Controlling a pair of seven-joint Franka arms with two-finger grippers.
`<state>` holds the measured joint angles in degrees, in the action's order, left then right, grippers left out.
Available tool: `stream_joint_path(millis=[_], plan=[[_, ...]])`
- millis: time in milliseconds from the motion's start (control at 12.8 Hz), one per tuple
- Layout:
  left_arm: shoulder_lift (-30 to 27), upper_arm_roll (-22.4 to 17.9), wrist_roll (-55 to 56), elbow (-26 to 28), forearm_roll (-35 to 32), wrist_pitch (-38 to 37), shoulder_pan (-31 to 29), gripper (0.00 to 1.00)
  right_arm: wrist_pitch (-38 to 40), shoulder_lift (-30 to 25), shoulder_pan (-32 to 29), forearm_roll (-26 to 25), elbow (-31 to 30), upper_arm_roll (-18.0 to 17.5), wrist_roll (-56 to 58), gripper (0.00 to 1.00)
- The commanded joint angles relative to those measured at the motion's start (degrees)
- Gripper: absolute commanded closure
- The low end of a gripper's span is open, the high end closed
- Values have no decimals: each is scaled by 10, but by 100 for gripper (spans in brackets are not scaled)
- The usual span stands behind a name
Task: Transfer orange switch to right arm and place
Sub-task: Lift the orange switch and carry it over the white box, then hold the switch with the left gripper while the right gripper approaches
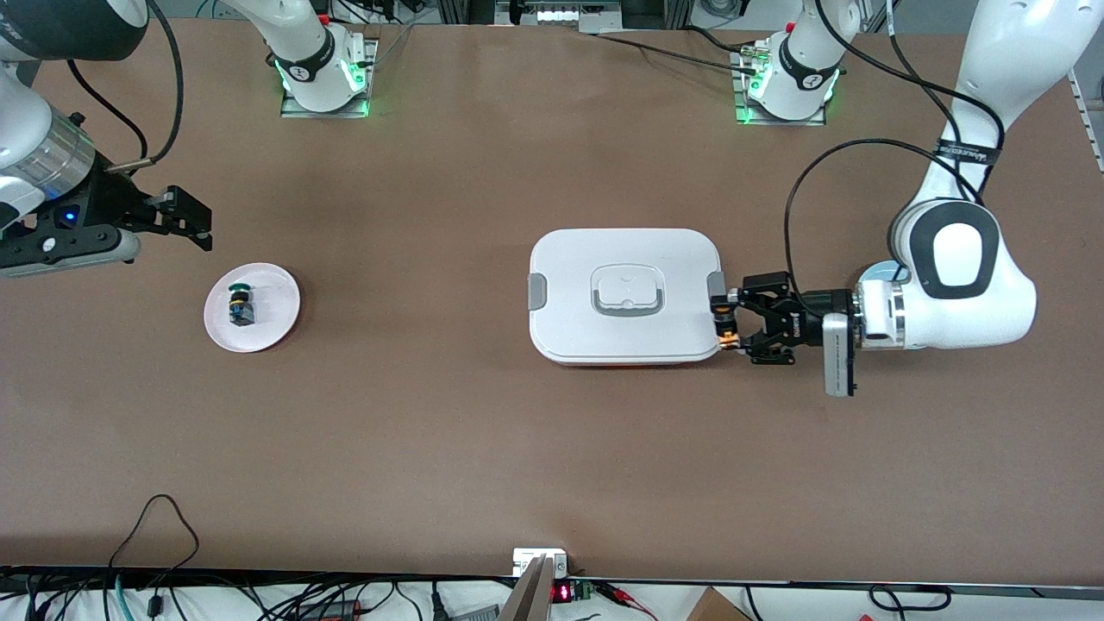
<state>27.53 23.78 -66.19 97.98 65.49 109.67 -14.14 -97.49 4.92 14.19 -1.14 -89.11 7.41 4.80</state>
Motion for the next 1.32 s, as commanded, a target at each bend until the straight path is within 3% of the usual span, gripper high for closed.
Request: stream_joint_path(millis=[0,156,390,545,779,1013,1247], plan=[[3,18,-79,-9,79,-4,12,74,17,0,-1,-9,11,-4,19,0],[2,19,-108,-6,122,-8,24,74,38,4,1,4,10,-6,70,0],[3,20,-136,-9,159,-3,54,74,49,11,-3,118,8,-5,79,0],[6,18,-218,-10,240,7,91,74,61,33,-2,198,8,-5,108,0],[9,18,-281,-10,296,66,130,74,69,91,-18,392,9,-3,115,0],[20,18,-356,-6,378,106,168,74,77,127,-13,503,11,-8,111,0],[21,18,-399,-7,444,146,202,74,72,170,13,662,12,-9,101,0]])
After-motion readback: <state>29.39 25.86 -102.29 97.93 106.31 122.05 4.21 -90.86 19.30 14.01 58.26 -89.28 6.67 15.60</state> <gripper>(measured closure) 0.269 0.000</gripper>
